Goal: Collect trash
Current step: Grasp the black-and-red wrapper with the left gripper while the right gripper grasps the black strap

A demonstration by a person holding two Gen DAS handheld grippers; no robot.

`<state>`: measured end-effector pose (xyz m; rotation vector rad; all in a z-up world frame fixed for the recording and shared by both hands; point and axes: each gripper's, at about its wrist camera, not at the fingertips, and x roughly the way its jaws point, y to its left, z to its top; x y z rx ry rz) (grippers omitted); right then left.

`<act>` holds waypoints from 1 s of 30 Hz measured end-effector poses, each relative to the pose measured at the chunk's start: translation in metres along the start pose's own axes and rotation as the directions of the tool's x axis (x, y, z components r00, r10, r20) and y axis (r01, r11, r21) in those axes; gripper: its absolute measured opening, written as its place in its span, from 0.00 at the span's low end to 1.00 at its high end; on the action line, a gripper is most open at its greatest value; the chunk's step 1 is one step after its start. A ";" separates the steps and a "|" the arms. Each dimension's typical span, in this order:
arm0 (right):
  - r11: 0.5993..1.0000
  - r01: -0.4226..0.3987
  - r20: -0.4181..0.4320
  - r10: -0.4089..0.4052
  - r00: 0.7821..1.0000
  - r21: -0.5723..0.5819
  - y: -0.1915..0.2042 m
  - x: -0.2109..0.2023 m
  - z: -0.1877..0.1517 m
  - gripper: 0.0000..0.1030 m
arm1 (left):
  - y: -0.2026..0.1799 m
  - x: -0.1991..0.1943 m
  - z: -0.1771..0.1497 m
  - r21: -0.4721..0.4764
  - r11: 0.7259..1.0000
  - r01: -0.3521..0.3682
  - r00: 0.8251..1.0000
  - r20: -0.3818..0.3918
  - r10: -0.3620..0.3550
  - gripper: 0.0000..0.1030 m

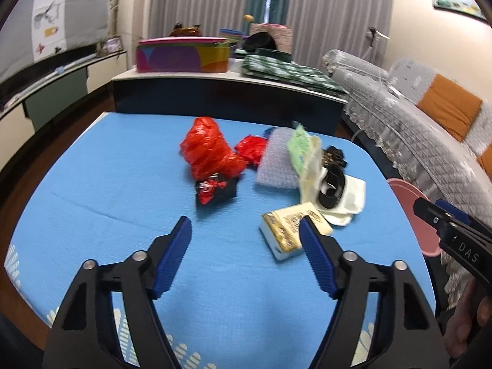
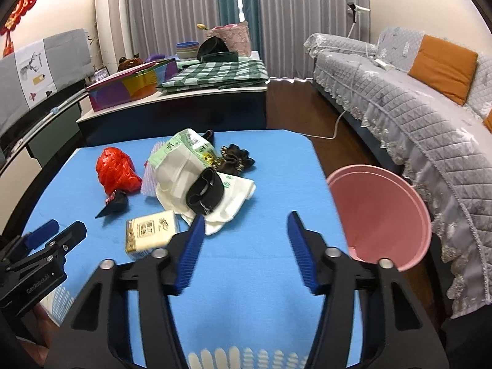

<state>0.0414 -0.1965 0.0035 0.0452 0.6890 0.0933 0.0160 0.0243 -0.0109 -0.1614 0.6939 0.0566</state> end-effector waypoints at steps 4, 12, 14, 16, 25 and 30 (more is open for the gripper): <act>0.999 -0.042 -0.006 0.042 0.999 0.024 0.004 0.020 0.009 0.46 | 0.011 0.018 0.005 -0.046 0.999 -0.027 1.000 -0.017 0.026 0.63; 0.992 -0.113 -0.061 0.117 0.991 0.053 0.015 0.072 0.021 0.48 | 0.025 0.057 0.014 -0.095 0.993 -0.063 0.997 -0.052 0.058 0.63; 0.991 -0.124 -0.080 0.128 0.988 0.052 0.017 0.082 0.020 0.49 | 0.029 0.067 0.016 -0.108 0.992 -0.070 0.996 -0.067 0.063 0.64; 0.990 -0.136 -0.099 0.140 0.985 0.046 0.021 0.091 0.019 0.51 | 0.032 0.078 0.018 -0.129 0.989 -0.071 0.994 -0.089 0.059 0.64; 0.986 -0.169 -0.156 0.169 0.973 0.014 0.032 0.123 0.018 0.59 | 0.038 0.115 0.022 -0.154 0.985 -0.083 0.980 -0.192 0.053 0.66; 0.986 -0.165 -0.173 0.161 0.972 -0.012 0.038 0.133 0.018 0.58 | 0.039 0.121 0.024 -0.155 0.984 -0.083 0.977 -0.209 0.050 0.67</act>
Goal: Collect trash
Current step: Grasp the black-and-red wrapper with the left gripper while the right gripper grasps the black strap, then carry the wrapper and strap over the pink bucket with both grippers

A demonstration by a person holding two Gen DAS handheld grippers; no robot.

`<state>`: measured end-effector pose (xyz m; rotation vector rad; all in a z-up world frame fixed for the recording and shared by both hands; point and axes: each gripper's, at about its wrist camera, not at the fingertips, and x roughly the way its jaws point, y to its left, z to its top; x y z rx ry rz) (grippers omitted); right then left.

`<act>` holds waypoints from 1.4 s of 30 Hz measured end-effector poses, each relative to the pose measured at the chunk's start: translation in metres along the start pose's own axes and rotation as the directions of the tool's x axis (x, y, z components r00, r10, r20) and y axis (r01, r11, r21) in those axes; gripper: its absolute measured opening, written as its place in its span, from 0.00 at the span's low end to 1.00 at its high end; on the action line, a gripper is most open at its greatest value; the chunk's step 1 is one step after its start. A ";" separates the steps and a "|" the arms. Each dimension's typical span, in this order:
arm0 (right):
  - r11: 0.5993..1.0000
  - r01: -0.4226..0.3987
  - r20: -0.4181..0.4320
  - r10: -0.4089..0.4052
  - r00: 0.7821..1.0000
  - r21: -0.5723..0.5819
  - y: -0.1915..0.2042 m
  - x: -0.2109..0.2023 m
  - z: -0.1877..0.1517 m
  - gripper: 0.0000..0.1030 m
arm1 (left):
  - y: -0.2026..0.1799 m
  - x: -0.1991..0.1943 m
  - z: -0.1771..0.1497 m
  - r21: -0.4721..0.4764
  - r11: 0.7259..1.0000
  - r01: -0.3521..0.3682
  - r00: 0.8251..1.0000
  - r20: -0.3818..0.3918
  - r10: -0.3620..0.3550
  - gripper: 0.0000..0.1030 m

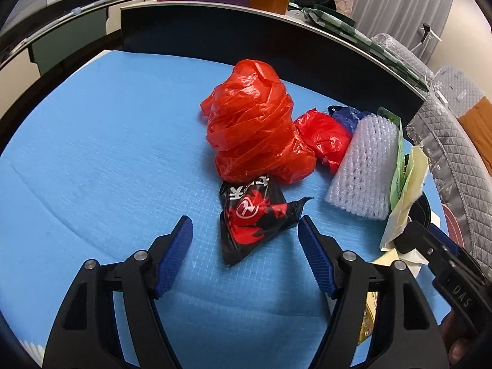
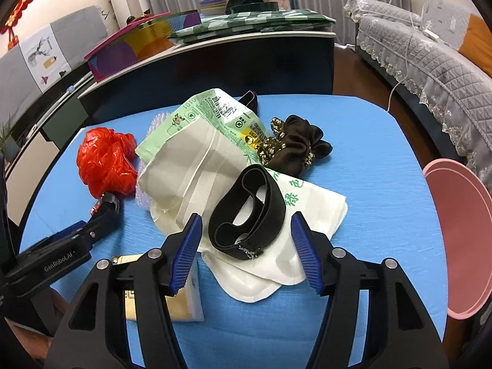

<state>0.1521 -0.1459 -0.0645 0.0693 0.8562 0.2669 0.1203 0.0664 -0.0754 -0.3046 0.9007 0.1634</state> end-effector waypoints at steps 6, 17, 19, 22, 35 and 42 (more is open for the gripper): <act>1.000 0.009 -0.014 -0.009 1.000 -0.002 -0.005 0.004 -0.001 0.38 | -0.004 0.005 0.006 -0.008 1.000 0.002 1.000 -0.003 -0.002 0.67; 1.000 0.014 0.025 -0.013 1.000 -0.016 -0.009 -0.018 -0.003 0.17 | -0.006 -0.011 0.006 0.001 1.000 0.023 0.999 0.030 -0.023 0.49; 1.000 0.018 0.039 -0.017 0.999 -0.015 -0.009 -0.025 -0.003 0.17 | -0.007 -0.017 0.005 0.008 1.000 0.026 0.999 0.044 -0.026 0.49; 1.000 0.023 0.064 -0.022 0.998 -0.018 -0.009 -0.038 -0.004 0.17 | -0.010 -0.025 0.003 0.022 0.999 0.035 0.998 0.057 -0.036 0.49; 0.999 0.054 0.150 -0.053 0.987 -0.006 -0.014 -0.096 -0.016 0.16 | -0.020 -0.072 -0.011 0.078 0.994 0.072 0.989 0.127 -0.082 0.49; 0.997 0.071 0.195 -0.071 0.978 0.007 -0.021 -0.124 -0.020 0.16 | -0.036 -0.096 -0.020 0.145 0.986 0.082 0.979 0.175 -0.107 0.49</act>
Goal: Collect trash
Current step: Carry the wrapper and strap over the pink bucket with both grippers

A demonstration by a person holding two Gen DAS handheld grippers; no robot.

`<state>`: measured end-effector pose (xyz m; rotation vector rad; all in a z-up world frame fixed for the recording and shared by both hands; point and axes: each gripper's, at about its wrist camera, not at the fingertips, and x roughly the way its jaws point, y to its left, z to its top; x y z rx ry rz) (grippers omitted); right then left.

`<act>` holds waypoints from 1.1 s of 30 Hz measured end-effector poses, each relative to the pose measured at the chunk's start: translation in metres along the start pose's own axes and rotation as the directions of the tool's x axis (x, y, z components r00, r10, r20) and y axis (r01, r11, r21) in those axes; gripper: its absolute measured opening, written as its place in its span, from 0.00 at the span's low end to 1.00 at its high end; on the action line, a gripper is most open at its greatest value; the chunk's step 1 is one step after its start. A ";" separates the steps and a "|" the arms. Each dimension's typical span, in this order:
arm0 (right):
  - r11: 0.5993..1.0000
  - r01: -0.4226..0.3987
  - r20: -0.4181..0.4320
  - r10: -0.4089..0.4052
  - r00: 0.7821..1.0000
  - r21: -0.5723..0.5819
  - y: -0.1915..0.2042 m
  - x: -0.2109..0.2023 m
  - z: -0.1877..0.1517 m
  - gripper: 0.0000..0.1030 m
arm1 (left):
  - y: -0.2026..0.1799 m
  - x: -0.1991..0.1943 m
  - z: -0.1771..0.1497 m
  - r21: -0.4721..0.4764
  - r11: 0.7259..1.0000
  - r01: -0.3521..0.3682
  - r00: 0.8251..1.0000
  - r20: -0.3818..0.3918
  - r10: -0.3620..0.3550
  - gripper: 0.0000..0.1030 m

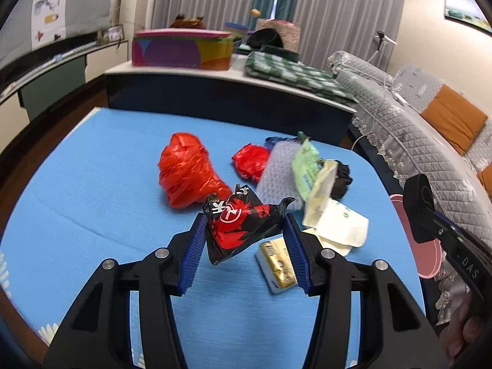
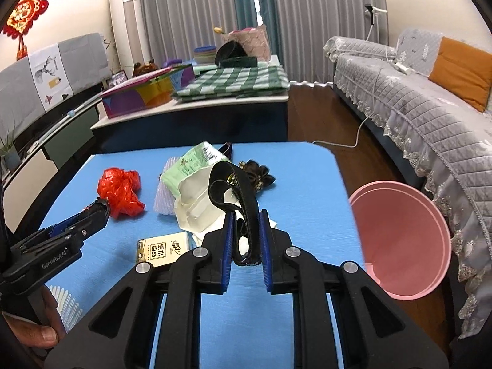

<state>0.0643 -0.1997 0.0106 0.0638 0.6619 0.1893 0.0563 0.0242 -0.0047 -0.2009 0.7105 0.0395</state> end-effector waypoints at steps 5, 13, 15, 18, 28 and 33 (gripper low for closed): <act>1.000 0.026 0.020 -0.026 0.999 0.014 -0.011 -0.017 0.000 0.16 | -0.014 -0.011 -0.003 0.029 0.999 0.018 1.000 0.018 -0.019 0.49; 0.997 0.066 0.050 -0.068 0.996 0.038 -0.030 -0.042 -0.001 0.16 | -0.034 -0.026 -0.007 0.067 0.996 0.056 0.997 0.043 -0.059 0.49; 0.996 0.081 0.058 -0.083 0.995 0.044 -0.037 -0.048 -0.001 0.16 | -0.040 -0.028 -0.007 0.075 0.995 0.067 0.996 0.050 -0.071 0.49; 0.994 0.097 0.067 -0.100 0.993 0.057 -0.047 -0.055 0.000 0.16 | -0.052 -0.031 -0.009 0.091 0.992 0.088 0.994 0.059 -0.093 0.49; 0.981 0.164 0.097 -0.174 0.980 0.105 -0.093 -0.087 0.010 0.16 | -0.099 -0.032 -0.010 0.161 0.974 0.160 0.983 0.066 -0.173 0.49; 0.972 0.199 0.111 -0.213 0.971 0.121 -0.124 -0.103 0.026 0.16 | -0.129 -0.031 -0.002 0.193 0.961 0.198 0.975 0.062 -0.213 0.49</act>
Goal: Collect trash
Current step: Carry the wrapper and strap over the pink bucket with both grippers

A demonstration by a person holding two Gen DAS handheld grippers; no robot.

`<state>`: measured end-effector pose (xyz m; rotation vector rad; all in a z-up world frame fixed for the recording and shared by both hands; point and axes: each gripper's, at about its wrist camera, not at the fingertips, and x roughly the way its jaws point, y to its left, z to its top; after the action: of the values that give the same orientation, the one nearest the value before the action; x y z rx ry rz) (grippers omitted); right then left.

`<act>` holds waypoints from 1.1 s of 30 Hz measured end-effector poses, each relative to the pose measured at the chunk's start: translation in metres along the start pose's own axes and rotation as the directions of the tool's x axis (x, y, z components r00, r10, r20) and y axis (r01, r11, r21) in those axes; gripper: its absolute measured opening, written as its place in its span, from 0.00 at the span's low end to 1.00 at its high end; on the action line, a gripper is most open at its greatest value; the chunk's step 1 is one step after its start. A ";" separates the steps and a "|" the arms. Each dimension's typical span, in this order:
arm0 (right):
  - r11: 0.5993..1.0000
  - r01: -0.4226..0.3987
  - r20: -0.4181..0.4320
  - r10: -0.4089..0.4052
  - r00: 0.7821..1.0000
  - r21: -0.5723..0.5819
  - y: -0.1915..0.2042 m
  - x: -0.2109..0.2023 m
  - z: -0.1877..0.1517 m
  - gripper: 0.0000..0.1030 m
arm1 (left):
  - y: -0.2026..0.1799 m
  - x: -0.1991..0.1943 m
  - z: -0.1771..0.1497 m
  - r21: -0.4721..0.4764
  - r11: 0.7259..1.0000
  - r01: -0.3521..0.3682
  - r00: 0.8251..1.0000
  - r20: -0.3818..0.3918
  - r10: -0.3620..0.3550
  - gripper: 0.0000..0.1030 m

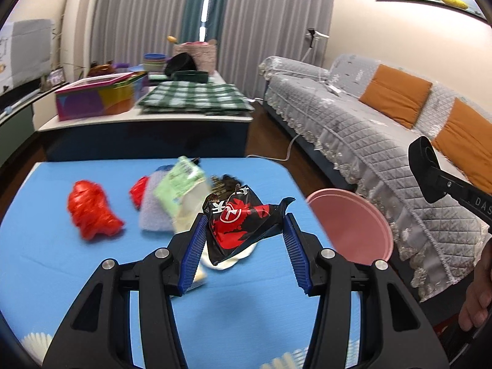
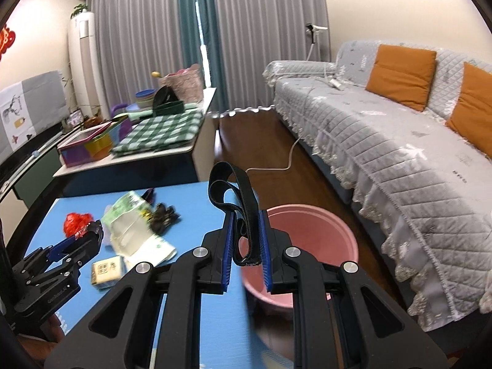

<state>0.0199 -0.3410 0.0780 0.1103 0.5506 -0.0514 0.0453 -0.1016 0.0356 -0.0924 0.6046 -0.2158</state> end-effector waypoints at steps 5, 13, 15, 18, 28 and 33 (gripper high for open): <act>1.000 0.025 0.015 -0.025 1.000 -0.016 -0.027 0.002 0.021 0.16 | -0.031 0.012 0.015 0.032 0.999 0.043 0.999 0.013 -0.043 0.49; 0.999 0.043 0.019 -0.042 0.999 -0.019 -0.070 0.031 0.040 0.16 | -0.073 0.045 0.027 0.066 0.995 0.080 0.997 -0.001 -0.080 0.49; 0.999 0.045 0.004 -0.045 0.999 0.004 -0.079 0.041 0.035 0.16 | -0.082 0.055 0.027 0.077 0.993 0.086 0.996 -0.011 -0.085 0.49; 0.998 0.047 -0.029 -0.046 0.999 0.041 -0.091 0.058 0.031 0.16 | -0.094 0.070 0.024 0.089 0.992 0.093 0.995 -0.031 -0.091 0.49; 0.997 0.046 -0.060 -0.041 0.997 0.069 -0.097 0.098 0.036 0.16 | -0.121 0.115 0.024 0.115 0.986 0.123 0.990 -0.080 -0.114 0.49; 0.996 0.052 -0.073 -0.047 0.996 0.070 -0.098 0.111 0.035 0.16 | -0.129 0.136 0.023 0.131 0.982 0.133 0.987 -0.105 -0.120 0.49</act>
<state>0.1247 -0.4446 0.0408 0.1692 0.6227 -0.1160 0.1449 -0.2578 -0.0011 0.0129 0.6790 -0.3864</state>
